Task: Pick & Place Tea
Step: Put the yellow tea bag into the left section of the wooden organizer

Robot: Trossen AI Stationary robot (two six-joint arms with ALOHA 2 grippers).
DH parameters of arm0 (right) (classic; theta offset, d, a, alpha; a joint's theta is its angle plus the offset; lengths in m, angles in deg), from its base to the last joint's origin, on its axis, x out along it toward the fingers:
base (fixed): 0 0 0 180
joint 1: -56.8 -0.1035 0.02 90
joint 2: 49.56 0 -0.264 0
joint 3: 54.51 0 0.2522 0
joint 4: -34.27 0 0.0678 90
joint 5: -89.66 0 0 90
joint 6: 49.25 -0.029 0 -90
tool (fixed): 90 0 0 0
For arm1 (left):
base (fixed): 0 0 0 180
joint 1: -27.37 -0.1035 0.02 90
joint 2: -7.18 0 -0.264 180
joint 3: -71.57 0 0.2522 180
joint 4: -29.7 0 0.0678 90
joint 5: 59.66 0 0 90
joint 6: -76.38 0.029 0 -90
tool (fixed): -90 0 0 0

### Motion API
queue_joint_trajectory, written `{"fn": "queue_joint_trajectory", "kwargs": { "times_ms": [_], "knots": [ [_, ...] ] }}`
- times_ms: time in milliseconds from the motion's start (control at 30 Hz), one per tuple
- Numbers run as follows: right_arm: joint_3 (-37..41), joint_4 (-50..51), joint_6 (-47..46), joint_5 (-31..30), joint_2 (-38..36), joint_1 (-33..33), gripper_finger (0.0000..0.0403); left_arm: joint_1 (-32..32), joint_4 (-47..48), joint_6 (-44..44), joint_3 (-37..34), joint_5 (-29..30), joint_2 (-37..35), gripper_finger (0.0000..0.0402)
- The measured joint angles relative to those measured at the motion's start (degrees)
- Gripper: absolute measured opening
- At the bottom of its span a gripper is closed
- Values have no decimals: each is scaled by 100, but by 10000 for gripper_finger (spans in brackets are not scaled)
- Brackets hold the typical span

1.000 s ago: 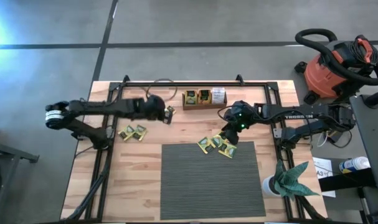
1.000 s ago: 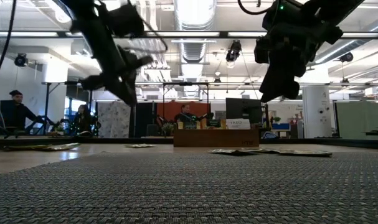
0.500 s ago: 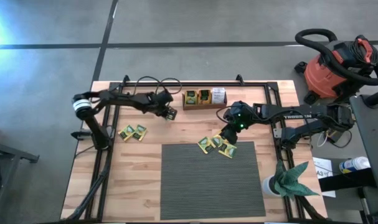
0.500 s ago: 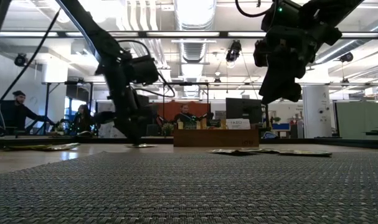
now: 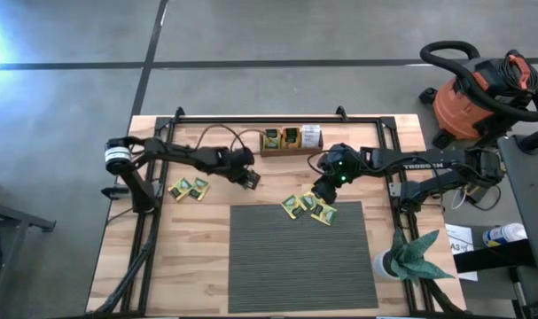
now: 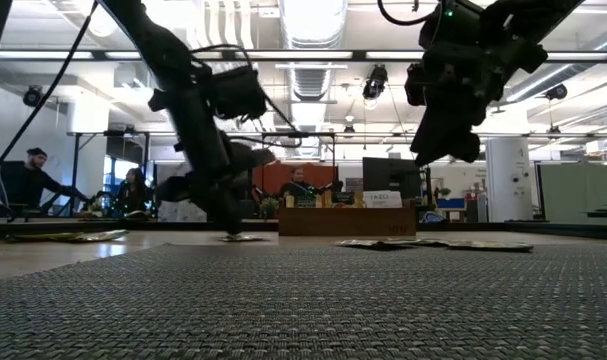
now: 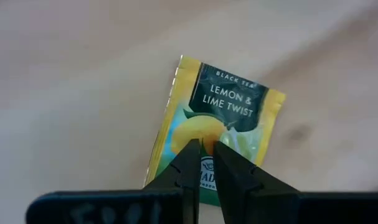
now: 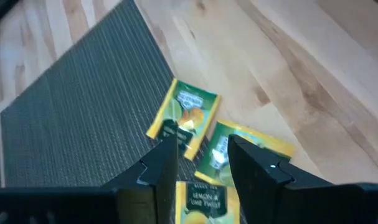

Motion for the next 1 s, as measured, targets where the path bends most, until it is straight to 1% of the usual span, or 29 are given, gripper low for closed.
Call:
{"fn": "queue_joint_trajectory", "kwargs": {
  "times_ms": [133,233,300,433,600,733,867,1000],
  "knots": [
    [0,-306,-119,5,37,-2,139,392,-660,-450,-7,25,154,39],
    [0,-653,-280,6,166,-2,139,535,-1229,-765,-1,72,398,39],
    [0,-846,-400,9,296,-2,139,581,-1371,-863,77,77,541,39],
    [0,-1205,-817,85,643,-2,139,640,-1303,-709,189,172,490,39],
    [0,-1487,-1074,174,1146,-5,139,663,-1215,-451,258,348,-21,39],
    [0,-1913,-1249,170,1494,-2,139,693,-664,-357,236,543,-211,39],
    [-84,-2424,-1294,70,1847,9,139,703,-506,-257,197,571,-119,39],
    [-426,-2508,-1239,4,2324,9,139,709,-609,-294,186,522,196,39]
  ]
}}
